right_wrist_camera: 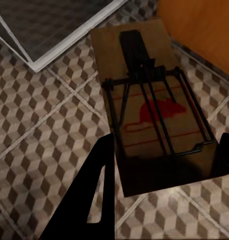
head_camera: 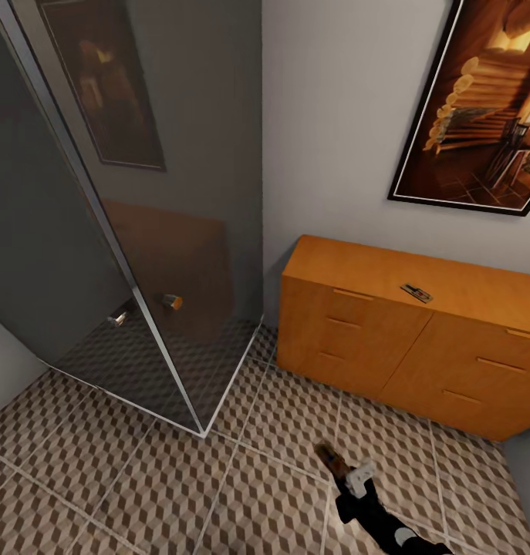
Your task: Take the four mousetraps from the cabinet in the bathroom and place them on the bathroom floor. Make sure all four end up on the same floor surface, and ensure that at least two of them are either under or directly next to the same bathroom sink.
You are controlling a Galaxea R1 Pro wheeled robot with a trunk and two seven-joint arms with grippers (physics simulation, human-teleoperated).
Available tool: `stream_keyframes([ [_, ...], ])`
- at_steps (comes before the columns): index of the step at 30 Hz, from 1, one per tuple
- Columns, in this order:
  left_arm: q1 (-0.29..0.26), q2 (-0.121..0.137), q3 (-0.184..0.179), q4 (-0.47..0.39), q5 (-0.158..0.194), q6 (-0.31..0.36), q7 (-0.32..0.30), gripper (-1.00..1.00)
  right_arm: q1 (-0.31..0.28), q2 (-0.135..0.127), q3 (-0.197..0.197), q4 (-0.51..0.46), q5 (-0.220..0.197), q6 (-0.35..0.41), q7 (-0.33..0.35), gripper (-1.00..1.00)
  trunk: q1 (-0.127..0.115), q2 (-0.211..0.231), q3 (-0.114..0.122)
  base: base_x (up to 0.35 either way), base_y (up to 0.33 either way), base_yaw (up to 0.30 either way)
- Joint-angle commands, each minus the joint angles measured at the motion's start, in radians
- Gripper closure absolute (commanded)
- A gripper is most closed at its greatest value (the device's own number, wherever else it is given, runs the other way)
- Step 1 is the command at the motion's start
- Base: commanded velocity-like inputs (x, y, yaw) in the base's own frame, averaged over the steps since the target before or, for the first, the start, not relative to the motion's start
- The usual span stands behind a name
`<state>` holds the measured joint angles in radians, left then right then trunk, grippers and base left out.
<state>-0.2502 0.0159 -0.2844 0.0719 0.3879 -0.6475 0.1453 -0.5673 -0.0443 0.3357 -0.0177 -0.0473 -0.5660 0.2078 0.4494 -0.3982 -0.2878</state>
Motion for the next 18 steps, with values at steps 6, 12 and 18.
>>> stream_keyframes([
  [6, -0.001, -0.001, -0.009, 0.003, 0.002, -0.004, 0.006, -1.00, 0.115, 0.010, -0.005, 0.002, -0.020, -0.101, -0.009, 1.00, 0.001, -0.002, -0.002, 0.000, 0.000, 0.000],
  [12, -0.001, -0.001, -0.008, 0.000, 0.001, -0.006, 0.008, -1.00, 0.153, 0.056, -0.007, 0.001, -0.065, -0.120, -0.150, 1.00, 0.001, -0.002, -0.002, 0.000, 0.000, 0.000],
  [18, -0.001, -0.007, -0.001, -0.023, 0.000, 0.001, 0.015, -1.00, 0.159, 0.131, -0.008, 0.000, -0.082, -0.154, -0.305, 1.00, 0.001, -0.002, -0.002, 0.000, 0.000, 0.000],
])
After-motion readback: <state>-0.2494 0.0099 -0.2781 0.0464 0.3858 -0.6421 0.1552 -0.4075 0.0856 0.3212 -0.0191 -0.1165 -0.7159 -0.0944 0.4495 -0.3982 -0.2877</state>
